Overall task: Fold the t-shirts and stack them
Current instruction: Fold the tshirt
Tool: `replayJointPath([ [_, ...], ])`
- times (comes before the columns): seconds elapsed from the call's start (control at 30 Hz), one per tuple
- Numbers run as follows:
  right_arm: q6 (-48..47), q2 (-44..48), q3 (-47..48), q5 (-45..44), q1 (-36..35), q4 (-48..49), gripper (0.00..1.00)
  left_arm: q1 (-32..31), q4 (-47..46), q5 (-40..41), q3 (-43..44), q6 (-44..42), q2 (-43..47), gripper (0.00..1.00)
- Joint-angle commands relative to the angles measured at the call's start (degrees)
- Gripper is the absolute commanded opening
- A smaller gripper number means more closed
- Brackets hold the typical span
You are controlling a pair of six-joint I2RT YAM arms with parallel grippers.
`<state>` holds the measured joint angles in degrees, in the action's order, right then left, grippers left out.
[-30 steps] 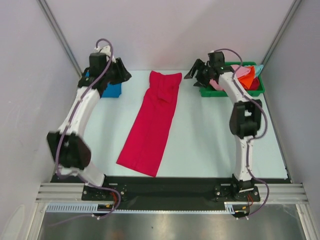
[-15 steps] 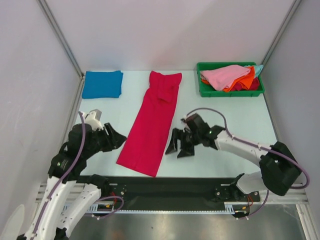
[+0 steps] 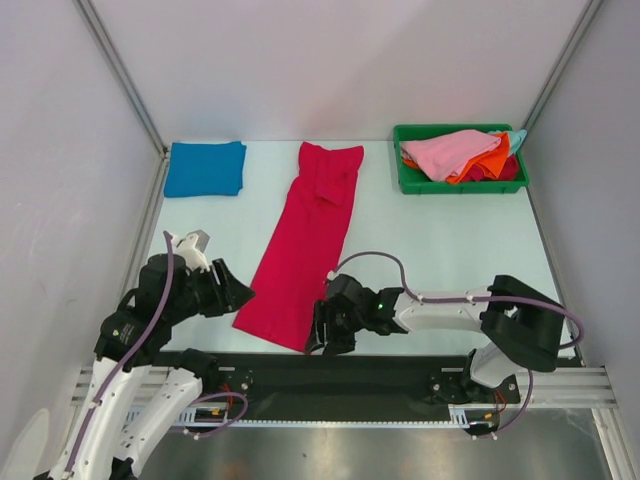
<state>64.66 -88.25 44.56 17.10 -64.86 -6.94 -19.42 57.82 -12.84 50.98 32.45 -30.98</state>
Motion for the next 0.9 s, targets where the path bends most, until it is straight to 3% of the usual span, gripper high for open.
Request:
replayJointPath([
  [0.0, 3.3, -2.9, 3.8, -4.7, -0.2, 2.3, 0.5, 0.1, -0.3, -0.3, -0.6, -1.5, 1.4, 0.52],
  [0.33, 5.1, -10.2, 9.8, -6.8, -0.2, -1.6, 0.54, 0.1, -0.4, -2.3, -0.7, -4.1, 0.9, 0.52],
  [0.63, 5.0, -7.9, 9.5, -9.4, -0.5, -7.0, 0.53, 0.1, -0.3, -2.7, -0.8, -4.4, 1.5, 0.52],
  [0.87, 4.8, -10.5, 9.4, -8.8, -0.4, -5.7, 0.54, 0.1, -0.1, -2.5, -0.3, -4.6, 1.0, 0.52],
])
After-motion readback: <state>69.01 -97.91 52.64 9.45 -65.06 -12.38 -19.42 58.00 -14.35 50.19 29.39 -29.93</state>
